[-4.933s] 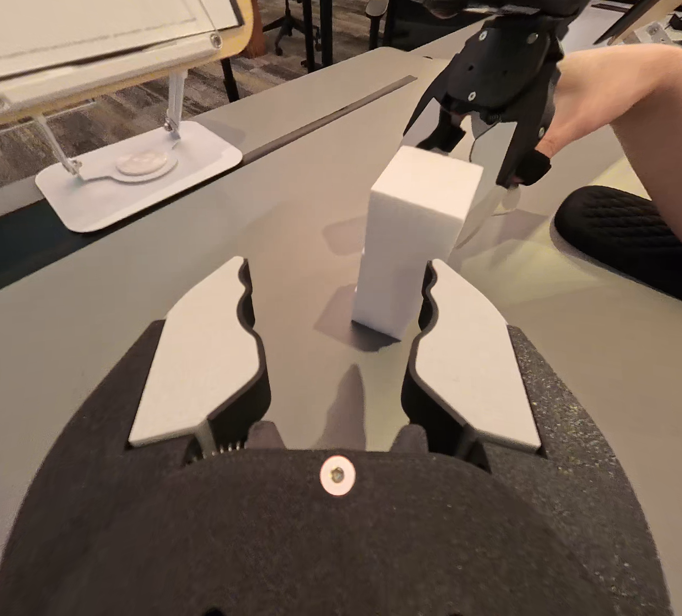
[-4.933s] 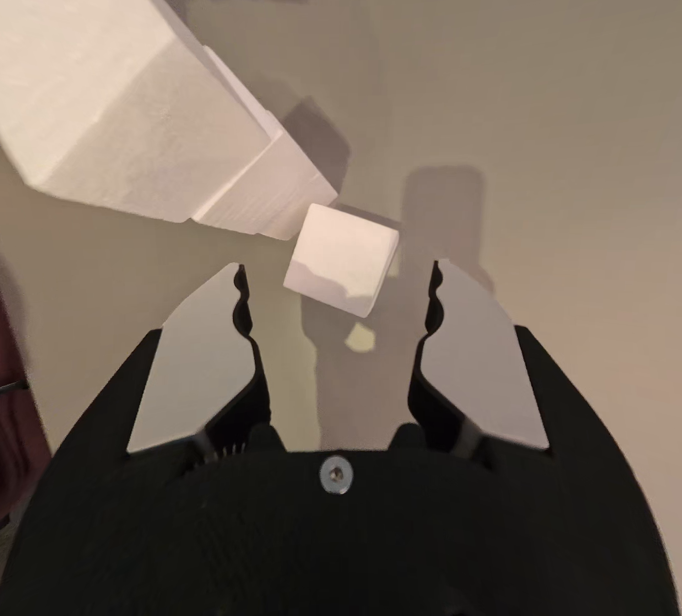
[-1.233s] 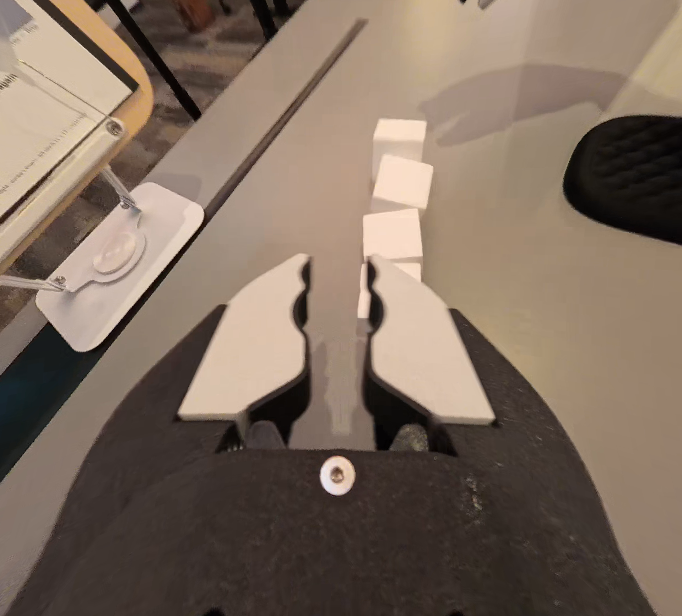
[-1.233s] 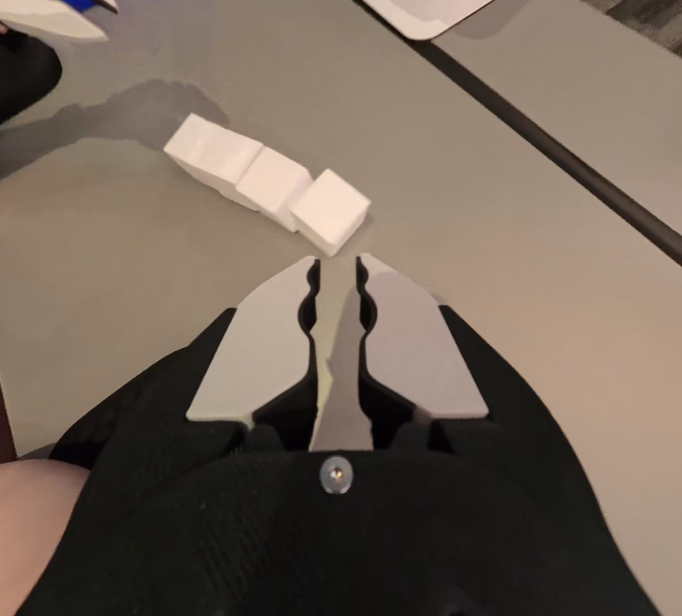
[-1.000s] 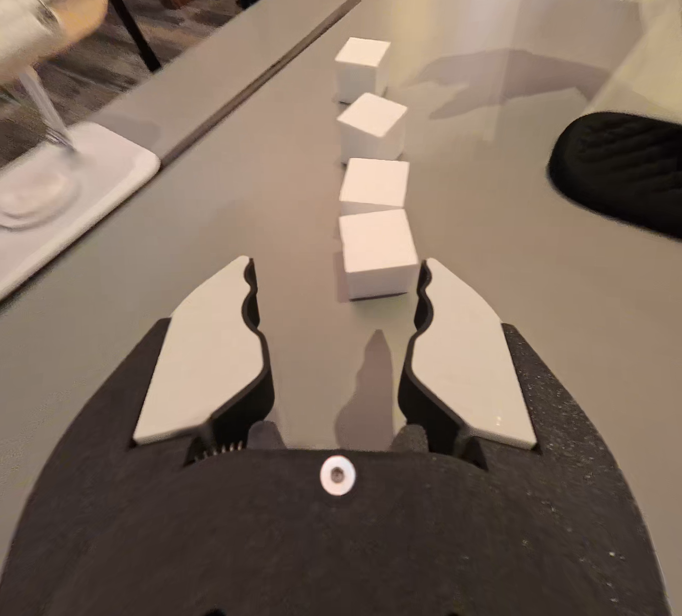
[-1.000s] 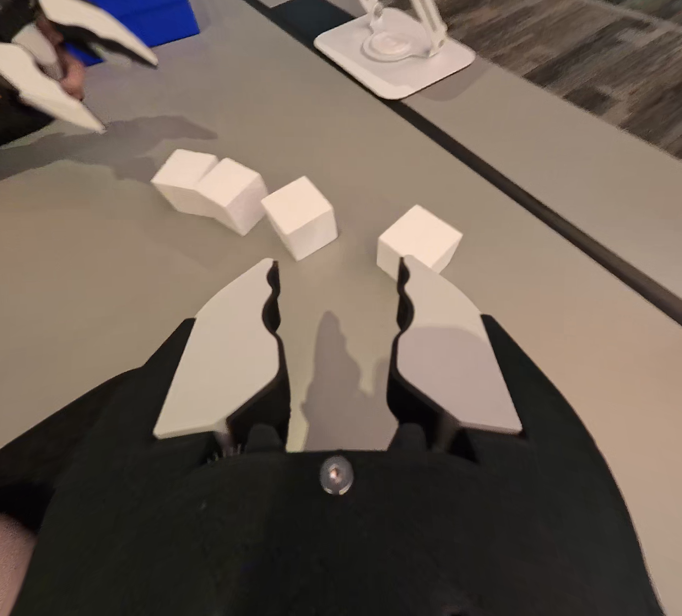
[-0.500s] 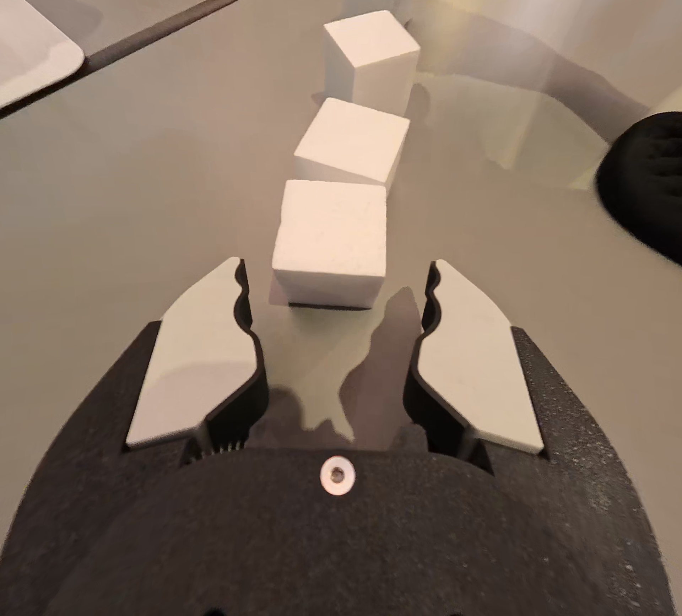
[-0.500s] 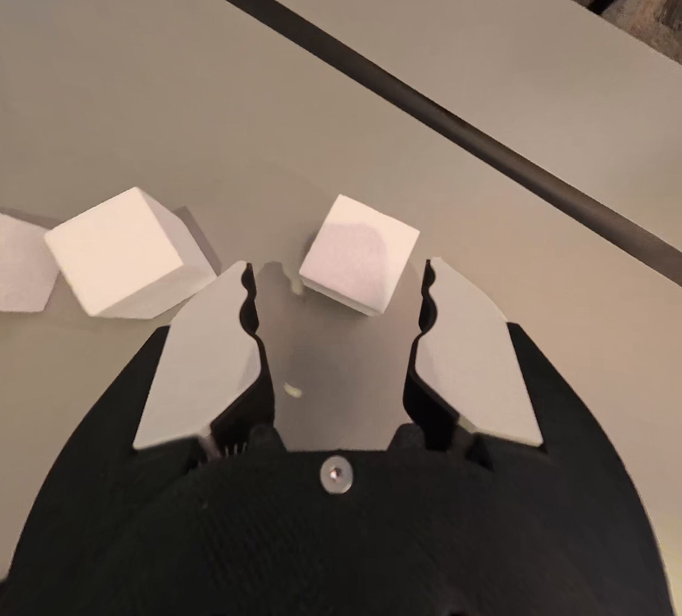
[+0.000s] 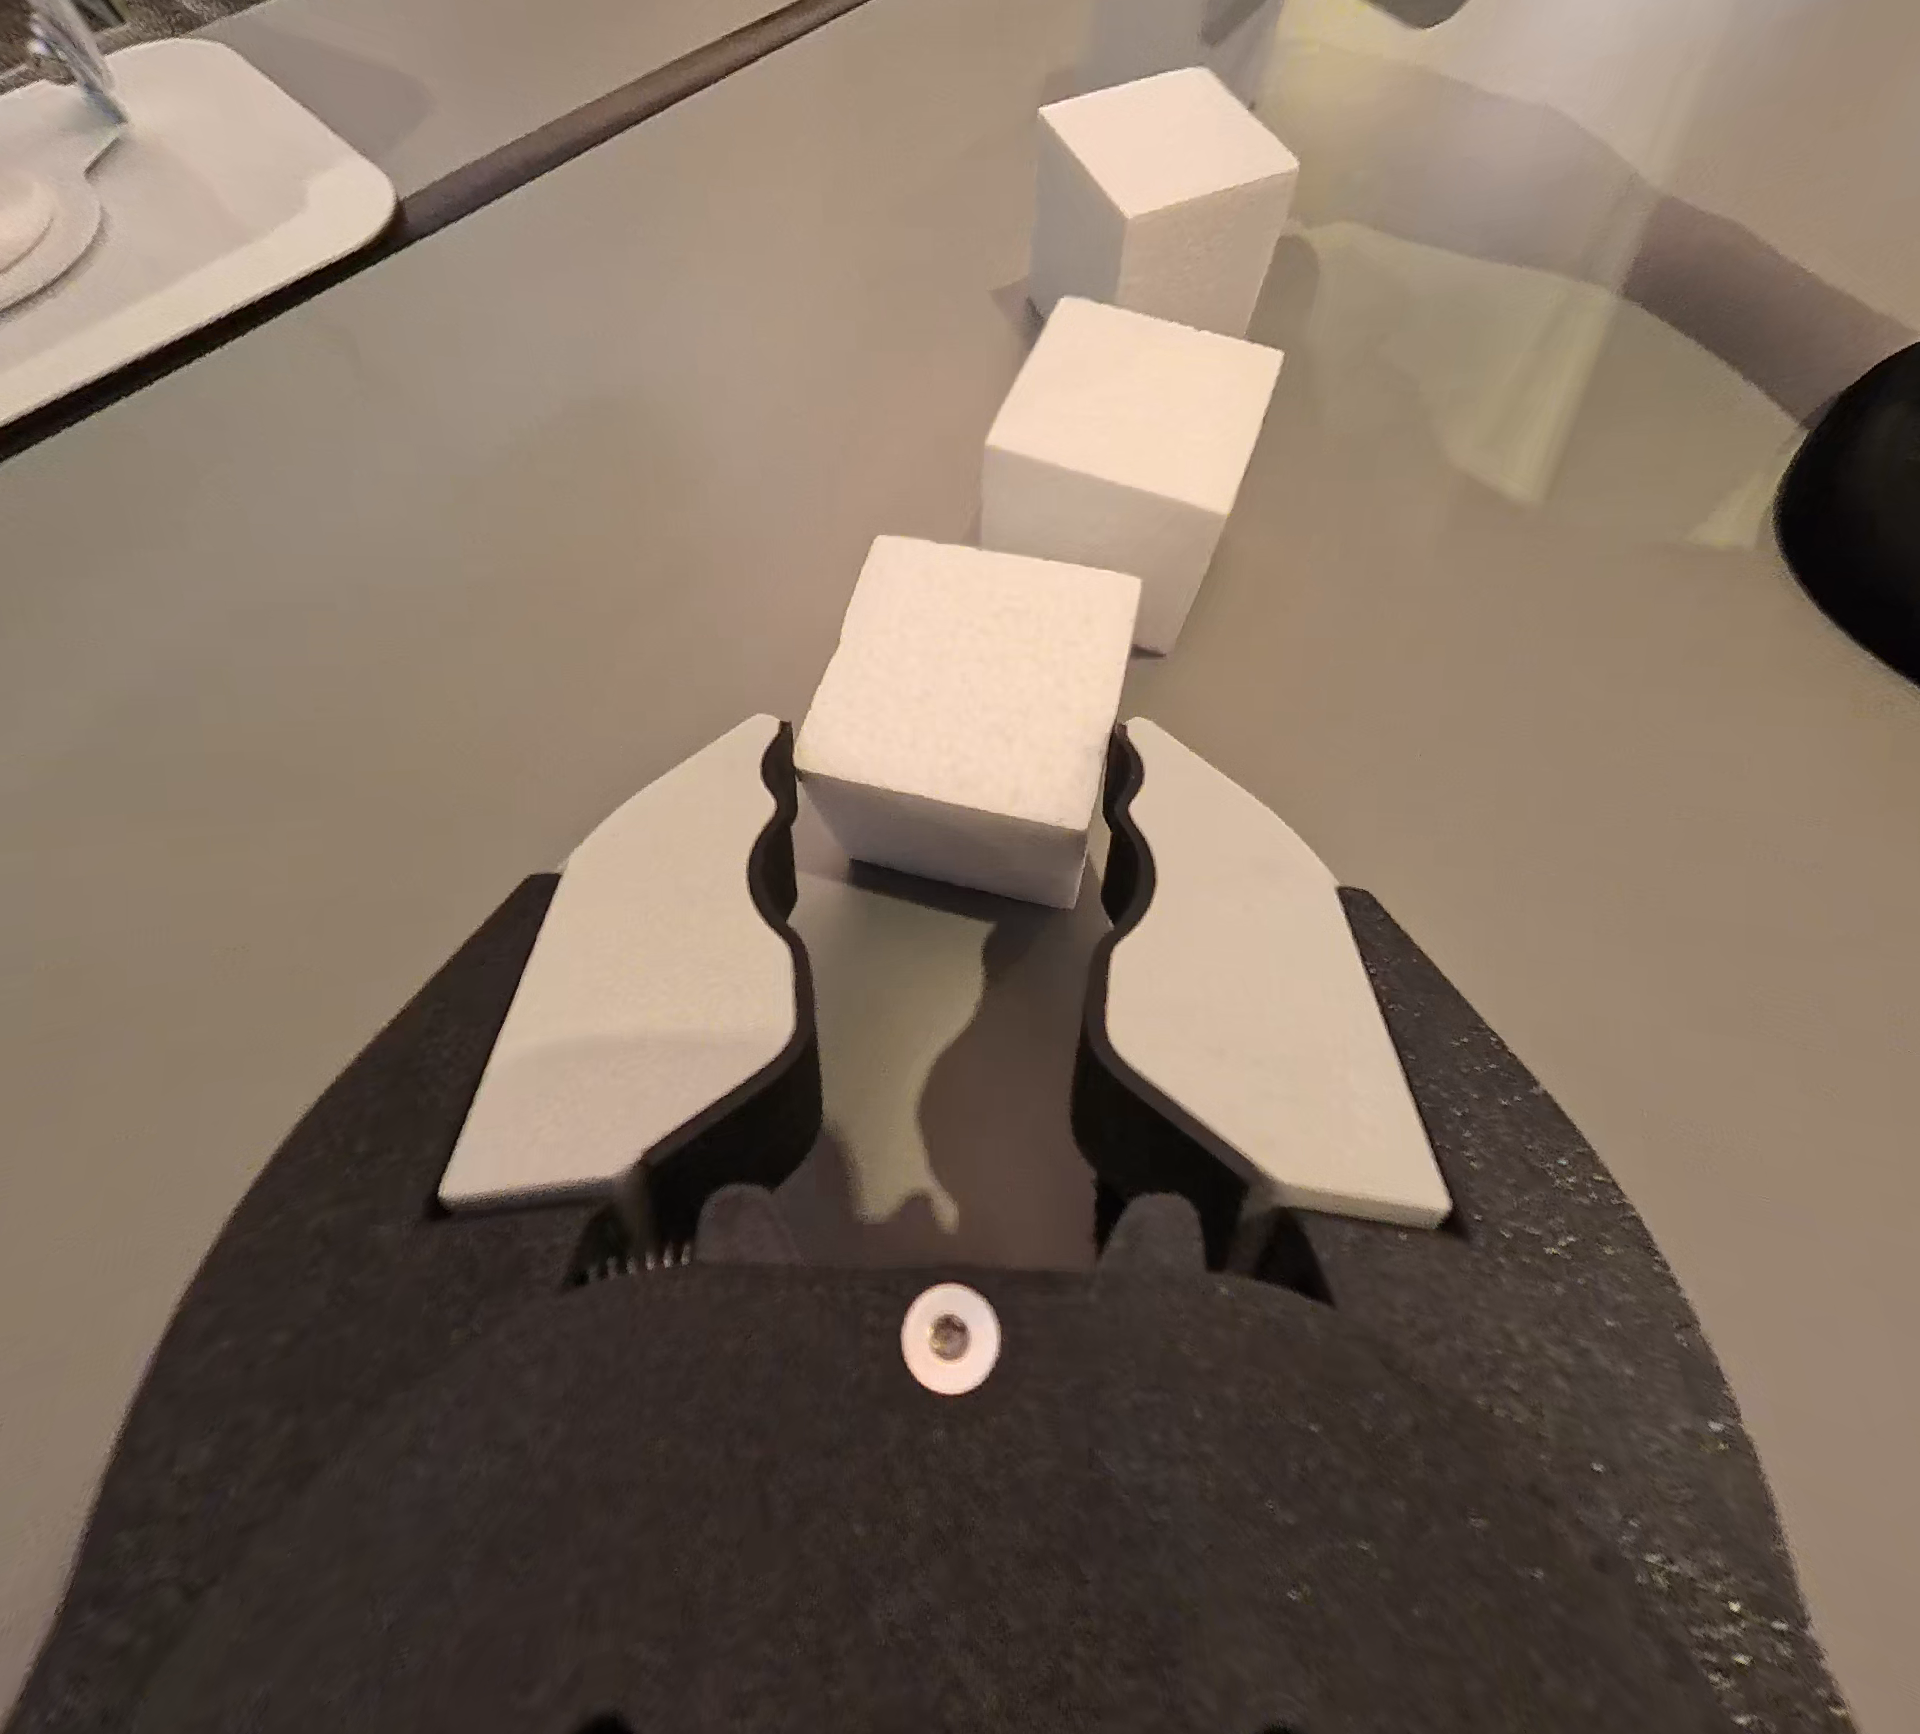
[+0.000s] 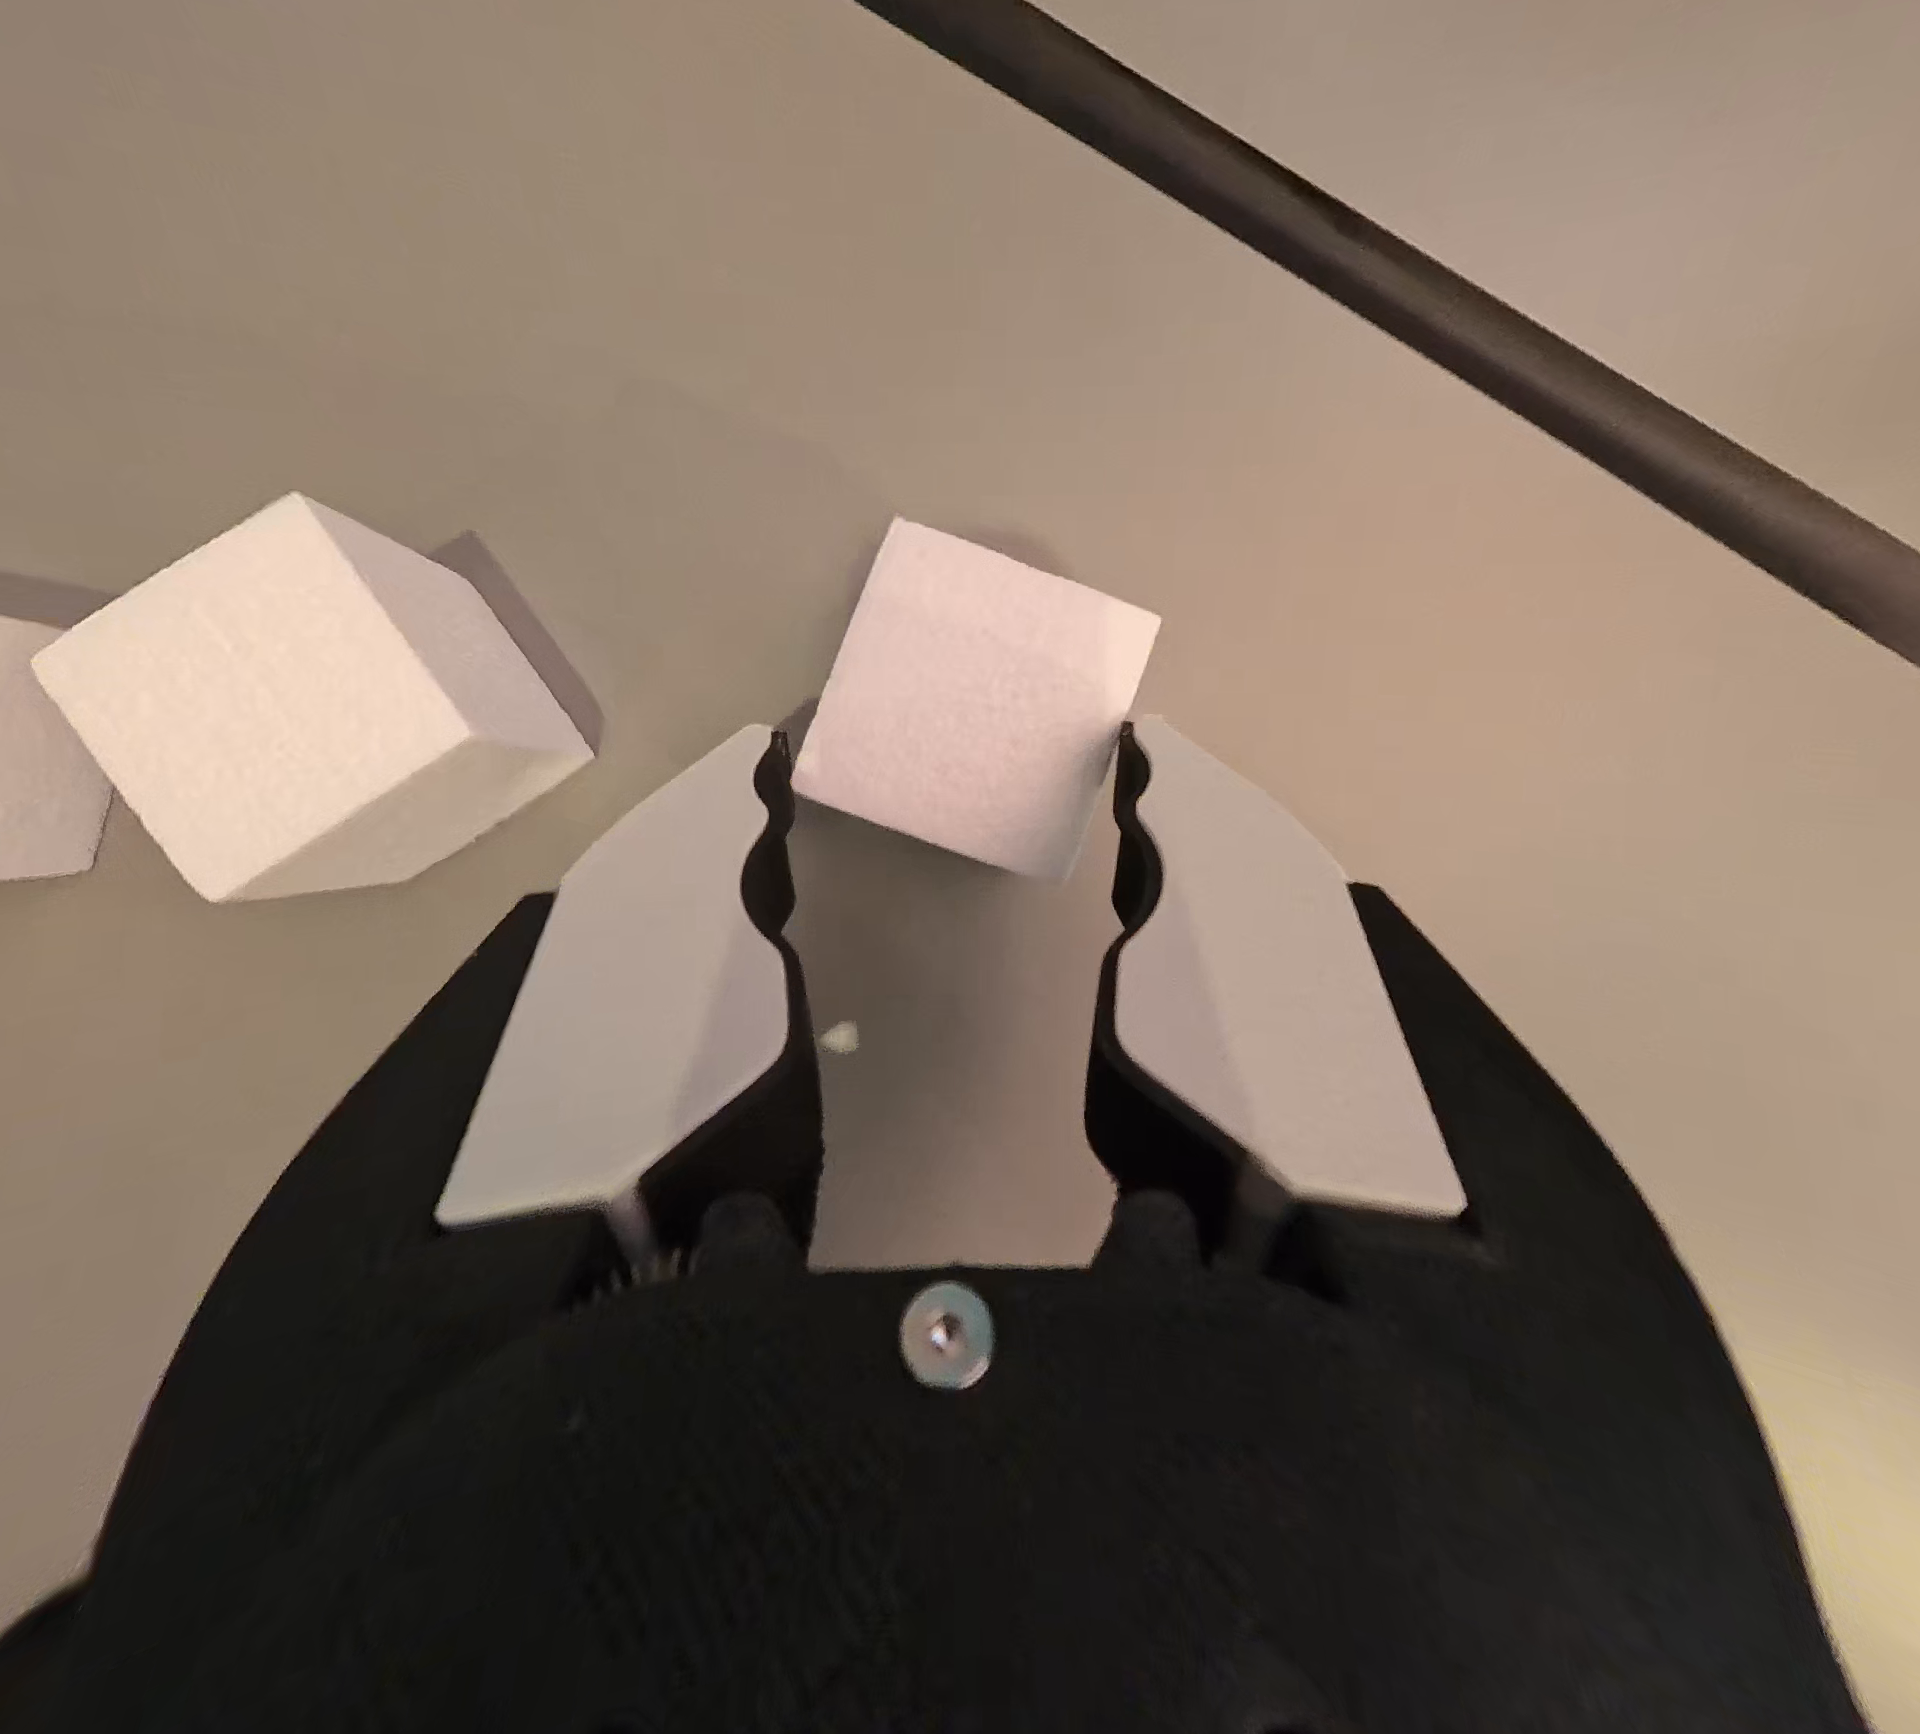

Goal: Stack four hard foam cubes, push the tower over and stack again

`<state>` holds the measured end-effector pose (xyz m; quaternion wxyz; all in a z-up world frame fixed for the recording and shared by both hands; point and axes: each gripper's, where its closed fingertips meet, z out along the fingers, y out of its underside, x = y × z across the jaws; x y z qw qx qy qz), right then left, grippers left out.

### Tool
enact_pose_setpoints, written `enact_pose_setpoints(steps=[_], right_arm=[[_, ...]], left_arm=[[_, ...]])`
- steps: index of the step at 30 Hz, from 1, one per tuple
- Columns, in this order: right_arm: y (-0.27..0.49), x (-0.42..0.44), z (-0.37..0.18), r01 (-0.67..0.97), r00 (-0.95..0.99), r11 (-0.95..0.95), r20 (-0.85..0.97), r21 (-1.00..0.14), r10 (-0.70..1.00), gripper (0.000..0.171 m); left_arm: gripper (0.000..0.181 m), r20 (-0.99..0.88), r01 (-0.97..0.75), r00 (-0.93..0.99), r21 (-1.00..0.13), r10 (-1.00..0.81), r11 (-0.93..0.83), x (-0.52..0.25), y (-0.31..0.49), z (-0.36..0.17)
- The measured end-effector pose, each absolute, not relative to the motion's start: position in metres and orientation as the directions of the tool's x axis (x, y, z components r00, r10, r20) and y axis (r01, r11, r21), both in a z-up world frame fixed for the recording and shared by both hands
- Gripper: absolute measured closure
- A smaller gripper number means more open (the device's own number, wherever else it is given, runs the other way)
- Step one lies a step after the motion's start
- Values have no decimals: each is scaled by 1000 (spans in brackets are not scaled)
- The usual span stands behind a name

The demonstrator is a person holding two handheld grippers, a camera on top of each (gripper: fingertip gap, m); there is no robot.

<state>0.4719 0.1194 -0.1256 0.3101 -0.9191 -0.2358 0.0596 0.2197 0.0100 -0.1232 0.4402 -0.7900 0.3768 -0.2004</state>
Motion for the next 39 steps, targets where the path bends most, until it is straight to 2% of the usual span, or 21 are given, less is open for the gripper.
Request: enact_pose_setpoints(steps=[2,5,8,11,13,16,19,23,29,39], right_arm=[[114,476,-114,405,869,-673,32,-619,493,110],[100,445,-66,456,755,-482,39,-748,655,110],[58,374,-17,519,459,-172,103,-838,882,111],[12,318,-20,615,135,26,137,-788,981,111],[9,312,-31,708,57,68,152,-703,987,110],[2,295,-22,673,-75,105,74,-733,994,111],[-4,290,-34,678,-232,188,35,-710,972,111],[15,292,-45,700,-285,214,8,-681,958,111],[22,294,-61,701,-426,315,-22,-640,904,111],[24,292,-68,634,-551,454,45,-626,833,111]], left_arm=[[124,-22,-422,638,-846,-769,-326,207,12,-120],[124,-30,-410,647,-856,-762,-316,187,18,-109],[124,-4,-364,657,-877,-754,-312,173,24,-92],[124,21,-313,676,-897,-736,-313,163,29,-80],[124,42,-289,684,-901,-728,-324,158,31,-76],[124,80,-259,681,-903,-727,-342,156,33,-75],[124,110,-256,662,-897,-742,-361,160,31,-78],[124,105,-274,665,-887,-739,-372,163,31,-81],[124,178,-203,644,-898,-744,-390,170,24,-68],[124,221,-182,617,-894,-755,-410,173,18,-65]])
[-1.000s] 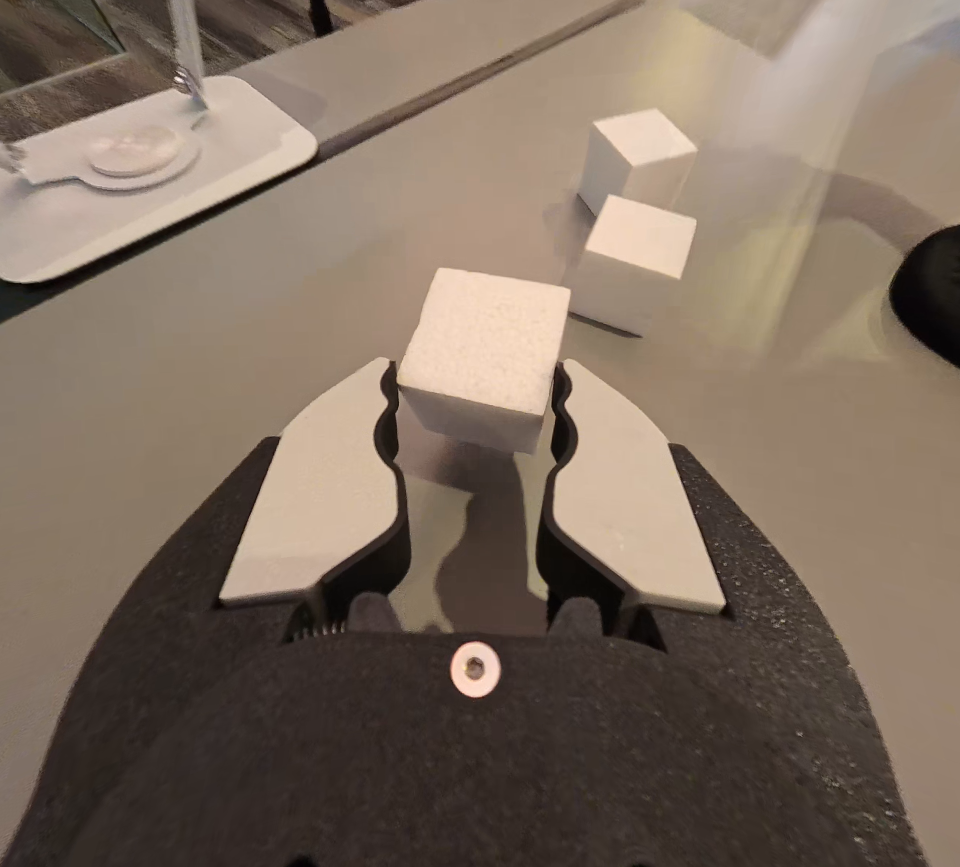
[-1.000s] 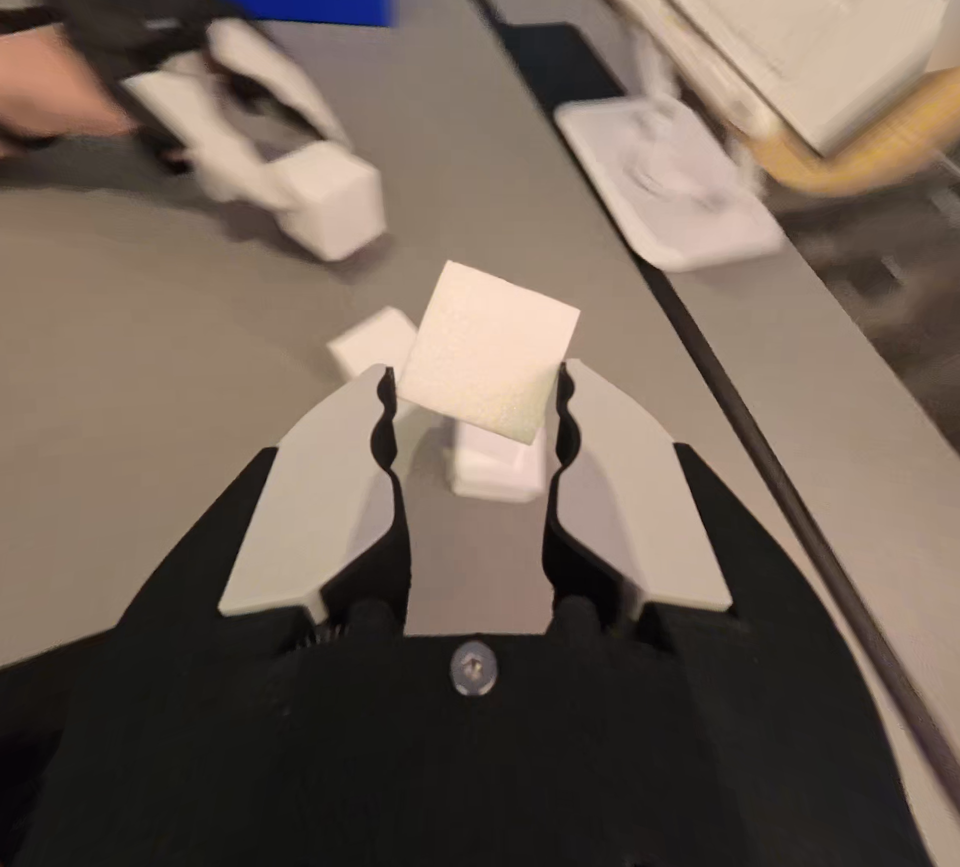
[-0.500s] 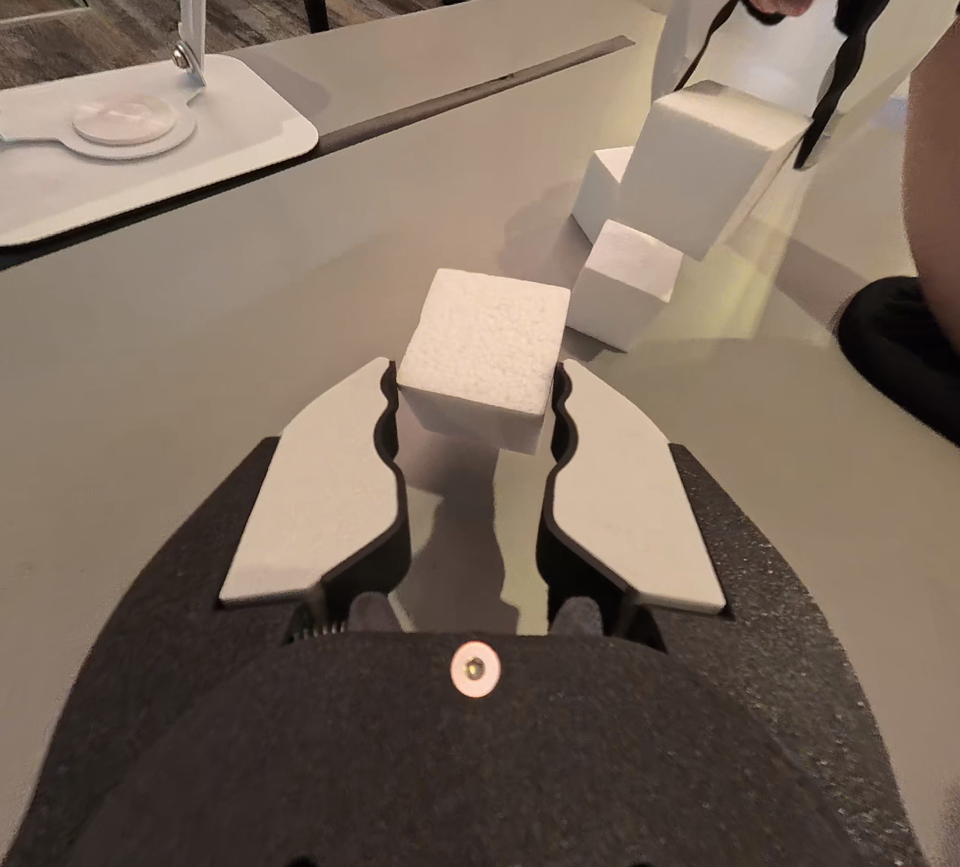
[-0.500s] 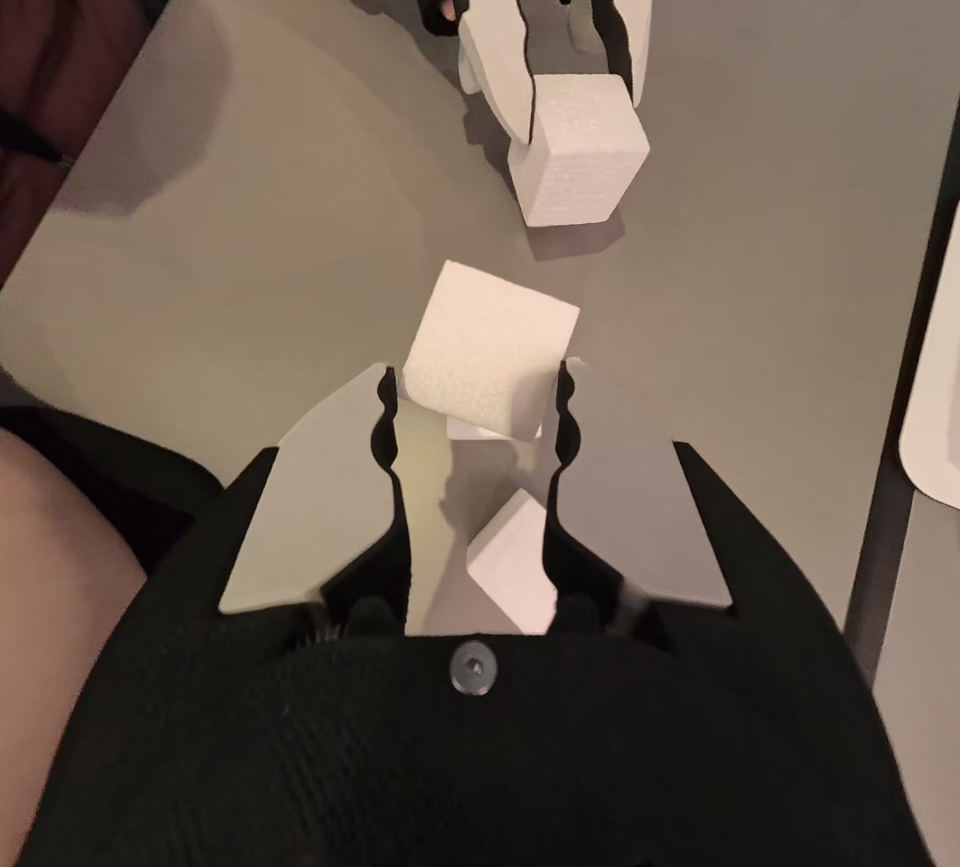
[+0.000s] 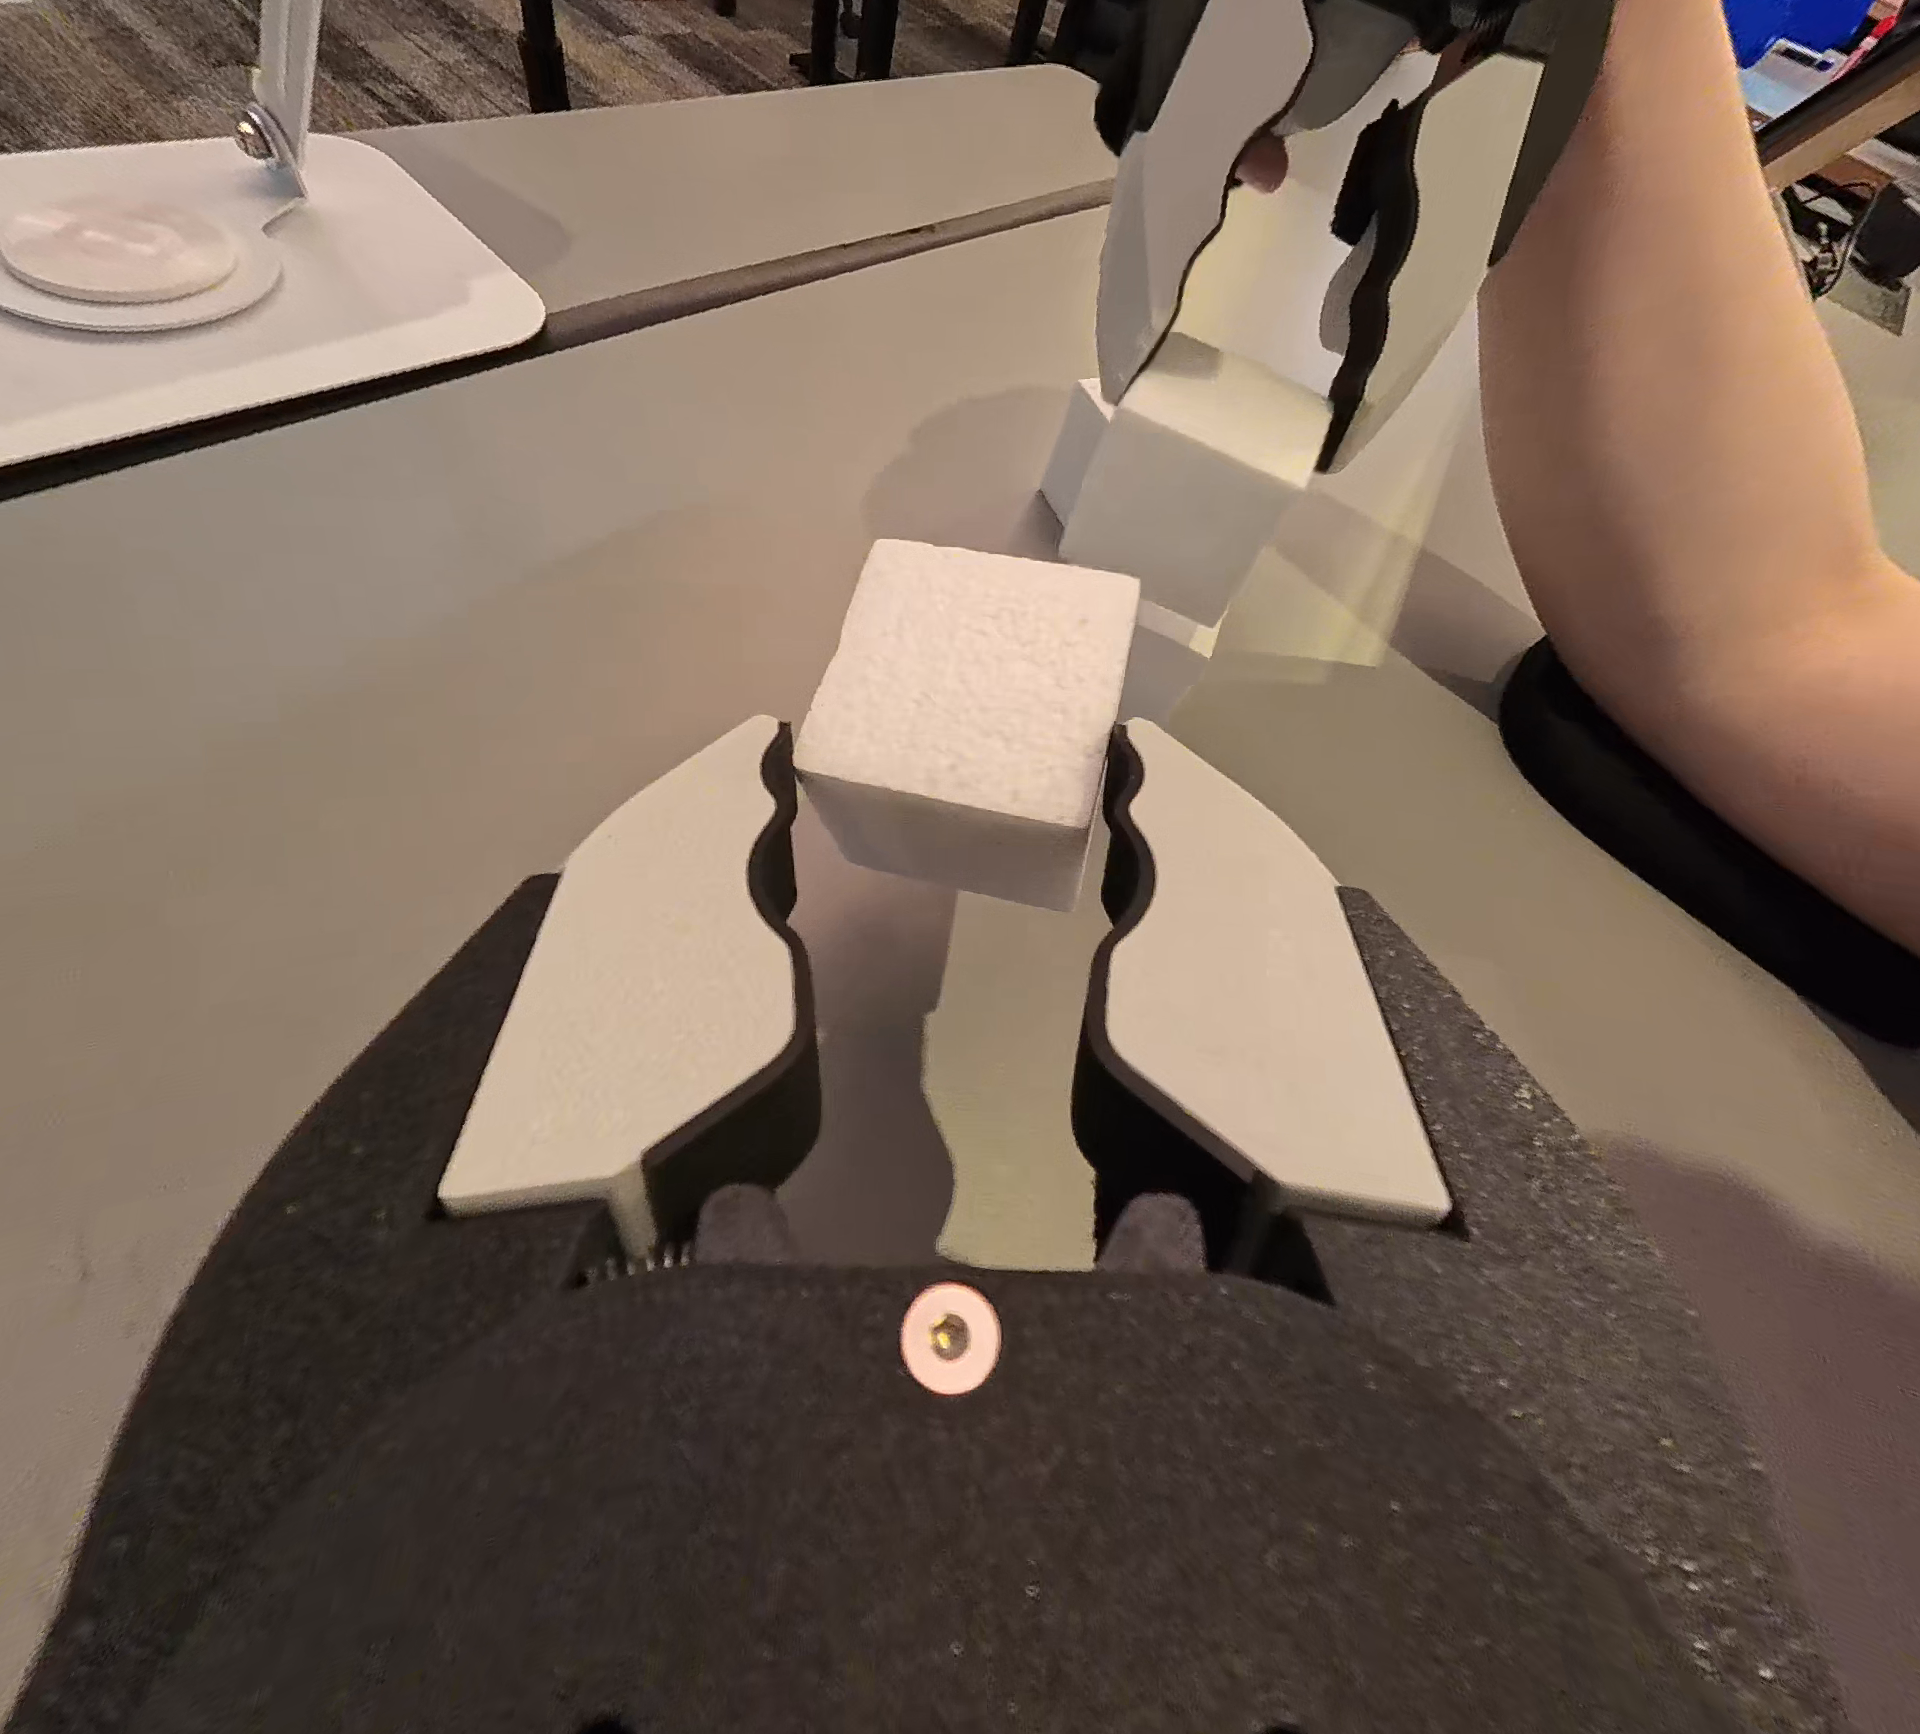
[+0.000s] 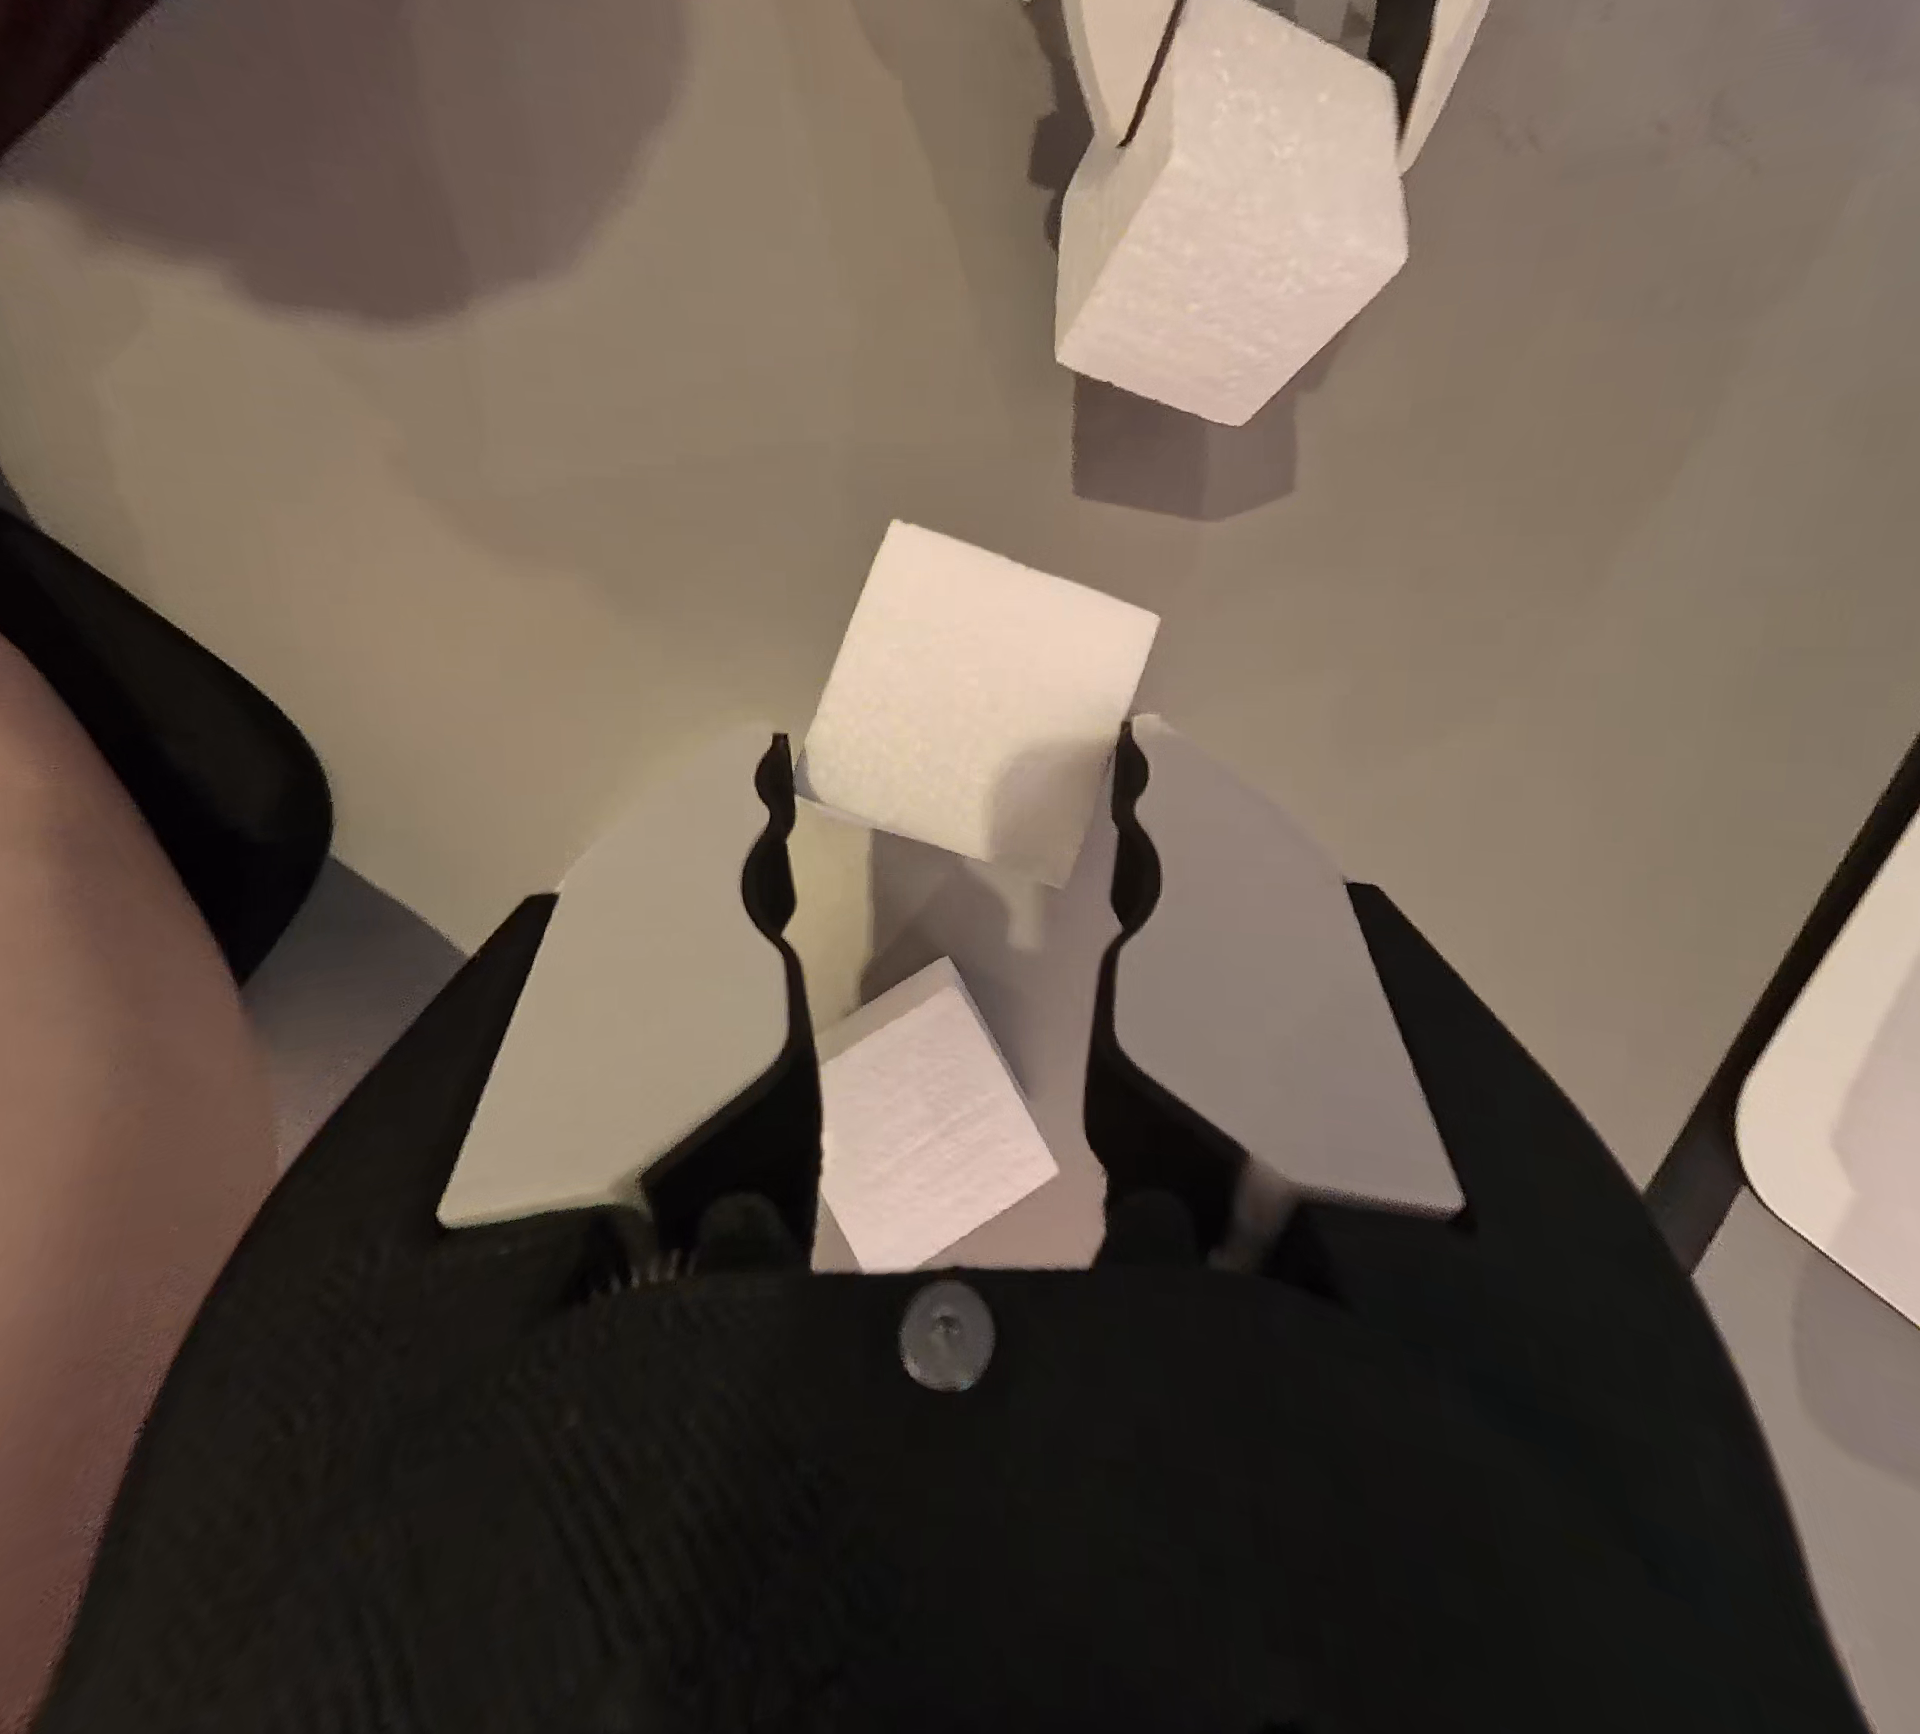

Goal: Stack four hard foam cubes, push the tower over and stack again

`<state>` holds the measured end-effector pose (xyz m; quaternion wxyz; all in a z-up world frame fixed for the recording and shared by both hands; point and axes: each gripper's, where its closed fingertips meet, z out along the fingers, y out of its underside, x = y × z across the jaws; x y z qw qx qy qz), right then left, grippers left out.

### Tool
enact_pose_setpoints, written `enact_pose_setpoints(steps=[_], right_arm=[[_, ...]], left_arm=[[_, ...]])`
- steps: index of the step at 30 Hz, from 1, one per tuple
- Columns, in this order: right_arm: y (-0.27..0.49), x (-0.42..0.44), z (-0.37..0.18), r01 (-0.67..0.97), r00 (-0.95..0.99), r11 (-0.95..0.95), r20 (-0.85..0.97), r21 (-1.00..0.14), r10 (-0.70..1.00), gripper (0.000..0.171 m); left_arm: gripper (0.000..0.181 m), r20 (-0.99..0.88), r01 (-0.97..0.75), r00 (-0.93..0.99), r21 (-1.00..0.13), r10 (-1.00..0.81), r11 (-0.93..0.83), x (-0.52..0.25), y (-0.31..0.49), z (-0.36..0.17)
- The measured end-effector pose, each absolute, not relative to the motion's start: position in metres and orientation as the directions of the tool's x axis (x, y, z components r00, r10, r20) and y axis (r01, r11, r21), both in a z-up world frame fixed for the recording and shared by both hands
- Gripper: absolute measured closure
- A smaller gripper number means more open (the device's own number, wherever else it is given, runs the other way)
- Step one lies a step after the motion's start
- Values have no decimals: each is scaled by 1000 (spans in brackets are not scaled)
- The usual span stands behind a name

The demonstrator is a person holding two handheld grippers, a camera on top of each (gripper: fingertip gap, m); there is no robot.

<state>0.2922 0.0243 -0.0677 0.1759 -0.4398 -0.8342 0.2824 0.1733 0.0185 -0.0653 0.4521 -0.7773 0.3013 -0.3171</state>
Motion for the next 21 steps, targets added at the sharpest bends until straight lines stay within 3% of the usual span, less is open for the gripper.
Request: enact_pose_setpoints(steps=[21], right_arm=[[22,292,-77,650,-551,472,57,-595,832,110]], left_arm=[[124,227,-198,592,-889,-773,-413,180,13,-68]])
